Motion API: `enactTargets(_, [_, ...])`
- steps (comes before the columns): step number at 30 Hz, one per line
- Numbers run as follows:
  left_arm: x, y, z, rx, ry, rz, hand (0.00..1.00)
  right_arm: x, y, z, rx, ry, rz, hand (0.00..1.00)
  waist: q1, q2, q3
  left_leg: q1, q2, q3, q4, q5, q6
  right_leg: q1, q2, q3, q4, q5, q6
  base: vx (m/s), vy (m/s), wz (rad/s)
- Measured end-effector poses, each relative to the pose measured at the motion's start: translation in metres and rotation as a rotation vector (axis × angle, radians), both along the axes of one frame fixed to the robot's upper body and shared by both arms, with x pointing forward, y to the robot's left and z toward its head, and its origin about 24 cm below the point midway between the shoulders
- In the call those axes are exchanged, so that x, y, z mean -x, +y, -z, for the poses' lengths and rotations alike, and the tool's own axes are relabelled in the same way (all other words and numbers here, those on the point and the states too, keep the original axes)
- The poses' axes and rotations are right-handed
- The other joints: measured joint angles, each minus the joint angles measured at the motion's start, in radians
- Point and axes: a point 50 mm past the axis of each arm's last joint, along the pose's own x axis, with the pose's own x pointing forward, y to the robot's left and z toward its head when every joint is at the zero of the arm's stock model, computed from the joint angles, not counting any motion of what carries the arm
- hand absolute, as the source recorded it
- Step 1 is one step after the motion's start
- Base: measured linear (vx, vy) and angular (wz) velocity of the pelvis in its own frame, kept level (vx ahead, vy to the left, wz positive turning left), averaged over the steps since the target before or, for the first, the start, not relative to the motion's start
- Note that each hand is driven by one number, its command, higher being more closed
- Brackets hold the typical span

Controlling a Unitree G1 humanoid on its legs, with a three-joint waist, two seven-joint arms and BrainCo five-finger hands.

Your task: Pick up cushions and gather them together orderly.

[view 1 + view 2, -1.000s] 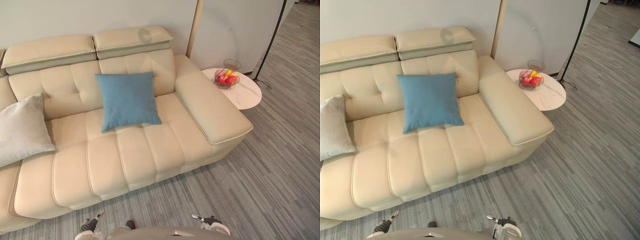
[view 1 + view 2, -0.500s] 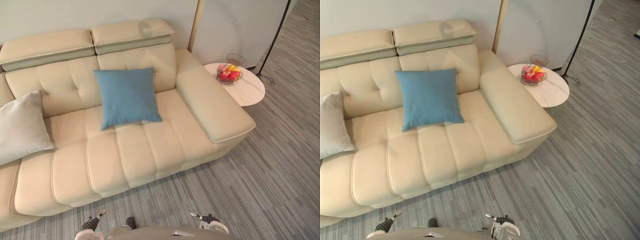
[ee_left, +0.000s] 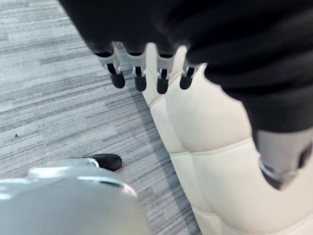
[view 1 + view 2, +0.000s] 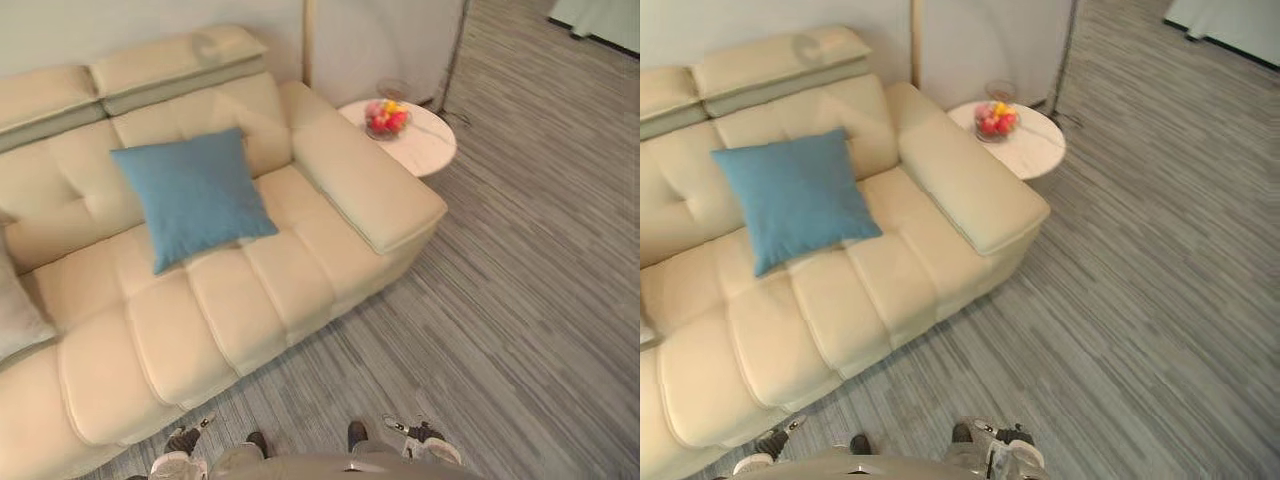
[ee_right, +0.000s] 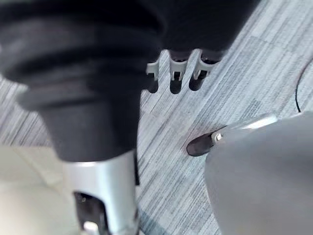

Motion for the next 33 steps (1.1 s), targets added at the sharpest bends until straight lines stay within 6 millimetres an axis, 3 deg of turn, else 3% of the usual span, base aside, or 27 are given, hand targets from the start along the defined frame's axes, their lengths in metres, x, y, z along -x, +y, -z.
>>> enactTargets(4, [0.001, 0.003, 0.000, 0.007, -0.007, -0.033, 0.00, -0.010, 0.010, -0.002, -0.016, -0.025, -0.025, 0.00, 0.008, -0.013, -0.004, 0.002, 0.025, 0.215, 0.066, -0.091, -0.012, -0.077, 0.036, 0.157, -0.011, 0.069, -0.037, -0.07, 0.066, -1.74])
enactTargets(6, [0.000, 0.003, -0.001, 0.006, -0.008, -0.034, 0.00, -0.015, 0.012, -0.004, -0.012, -0.040, -0.056, 0.00, 0.007, -0.014, -0.004, 0.006, 0.031, 0.302, 0.069, -0.106, -0.009, -0.112, 0.054, 0.169, -0.029, 0.122, -0.061, -0.05, 0.040, -1.66])
enactTargets(7, [0.000, 0.004, -0.001, 0.004, -0.008, -0.033, 0.00, -0.021, 0.013, -0.006, -0.009, -0.056, -0.063, 0.00, 0.004, -0.011, -0.003, 0.007, 0.042, 0.391, 0.069, -0.105, 0.001, -0.139, 0.070, 0.129, -0.066, 0.192, -0.087, -0.03, 0.006, -1.64])
enactTargets(8, [-0.002, 0.003, -0.001, 0.004, -0.013, -0.030, 0.00, -0.022, 0.013, -0.006, -0.009, -0.059, -0.067, 0.00, 0.001, -0.008, -0.001, 0.007, 0.050, 0.431, 0.069, -0.104, 0.004, -0.156, 0.078, 0.060, -0.066, 0.205, -0.103, 0.01, -0.025, -1.73])
enactTargets(10, [-0.009, -0.001, -0.002, 0.013, -0.031, -0.016, 0.00, -0.023, 0.011, -0.007, -0.003, -0.059, -0.078, 0.00, -0.008, 0.017, 0.012, 0.046, 0.068, 0.529, 0.075, -0.103, 0.007, -0.193, 0.066, -0.266, 0.015, 0.134, -0.178, 0.06, -0.052, -1.24])
enactTargets(12, [-0.011, -0.004, -0.002, 0.017, -0.038, -0.001, 0.00, -0.022, 0.010, -0.007, 0.003, -0.056, -0.088, 0.00, -0.017, 0.030, 0.015, 0.077, 0.078, 0.527, 0.079, -0.103, 0.007, -0.199, 0.044, -0.450, 0.087, 0.109, -0.207, 0.05, -0.098, -0.84])
enactTargets(13, [-0.013, -0.008, -0.002, 0.022, -0.042, 0.017, 0.00, -0.023, 0.008, -0.008, 0.014, -0.058, -0.101, 0.00, -0.027, 0.043, 0.012, 0.095, 0.090, 0.528, 0.070, -0.103, 0.006, -0.198, 0.036, -0.554, 0.124, 0.061, -0.227, 0.07, -0.164, -0.58])
enactTargets(15, [-0.016, -0.019, -0.001, 0.045, -0.056, 0.036, 0.00, -0.023, 0.001, -0.009, 0.037, -0.054, -0.105, 0.00, -0.021, 0.069, 0.004, 0.132, 0.095, 0.555, 0.027, -0.099, -0.020, -0.190, 0.003, -0.718, 0.184, -0.005, -0.214, 0.11, -0.126, -0.50])
enactTargets(16, [-0.017, -0.022, -0.001, 0.051, -0.059, 0.039, 0.00, -0.023, 0.000, -0.009, 0.041, -0.054, -0.109, 0.00, -0.016, 0.067, 0.001, 0.139, 0.096, 0.561, 0.021, -0.097, -0.026, -0.189, 0.005, -0.725, 0.188, -0.007, -0.206, 0.10, -0.081, -0.56])
enactTargets(19, [-0.021, -0.033, -0.001, 0.075, -0.064, 0.064, 0.00, -0.025, -0.008, -0.011, 0.071, -0.054, -0.125, 0.00, -0.015, 0.095, 0.001, 0.155, 0.118, 0.564, 0.020, -0.080, -0.047, -0.204, 0.050, -0.651, 0.187, -0.014, -0.187, 0.09, -0.163, -0.71])
enactTargets(22, [-0.022, -0.034, -0.001, 0.077, -0.065, 0.072, 0.00, -0.020, -0.012, -0.010, 0.081, -0.040, -0.120, 0.00, -0.020, 0.091, 0.002, 0.110, 0.218, 0.549, 0.318, -0.071, -0.041, -0.181, 0.080, -0.585, 0.215, -0.063, -0.192, 0.10, -0.130, -0.75])
enactTargets(24, [-0.025, -0.041, -0.001, 0.090, -0.071, 0.095, 0.00, -0.016, -0.016, -0.010, 0.088, -0.022, -0.115, 0.00, -0.019, 0.089, 0.005, 0.038, 0.286, 0.498, 0.540, -0.061, 0.005, -0.157, 0.103, -0.529, 0.198, -0.069, -0.198, 0.15, -0.060, -0.70])
enactTargets(26, [-0.030, -0.045, -0.002, 0.099, -0.085, 0.098, 0.00, -0.014, -0.019, -0.009, 0.093, -0.009, -0.111, 0.00, -0.017, 0.097, 0.012, -0.013, 0.261, 0.404, 0.597, -0.114, 0.002, -0.134, 0.116, -0.481, 0.191, -0.072, -0.203, 0.16, 0.013, -0.78])
enactTargets(27, [-0.032, -0.045, -0.003, 0.098, -0.095, 0.098, 0.00, -0.008, -0.020, -0.007, 0.087, 0.014, -0.093, 0.00, -0.008, 0.095, 0.015, -0.058, 0.202, 0.306, 0.583, -0.154, -0.011, -0.105, 0.121, -0.429, 0.180, -0.073, -0.201, 0.15, 0.051, -0.82])
enactTargets(28, [-0.032, -0.045, -0.003, 0.097, -0.098, 0.098, 0.00, -0.007, -0.021, -0.006, 0.087, 0.019, -0.093, 0.00, -0.005, 0.095, 0.015, -0.072, 0.186, 0.282, 0.567, -0.162, -0.013, -0.096, 0.122, -0.413, 0.175, -0.073, -0.199, 0.16, 0.078, -0.95])
enactTargets(31, [-0.033, -0.045, -0.004, 0.099, -0.104, 0.094, 0.00, -0.003, -0.022, -0.006, 0.086, 0.023, -0.079, 0.00, 0.005, 0.094, 0.015, -0.127, 0.122, 0.164, 0.411, -0.174, -0.013, -0.068, 0.124, -0.333, 0.173, -0.081, -0.176, 0.11, 0.111, -0.85])
enactTargets(33, [-0.035, -0.044, -0.005, 0.100, -0.114, 0.069, 0.00, -0.002, -0.021, -0.005, 0.081, 0.023, -0.061, 0.00, 0.013, 0.095, 0.015, -0.149, 0.078, 0.018, 0.236, -0.157, -0.023, -0.068, 0.137, -0.268, 0.173, -0.082, -0.158, 0.10, 0.177, -0.99])
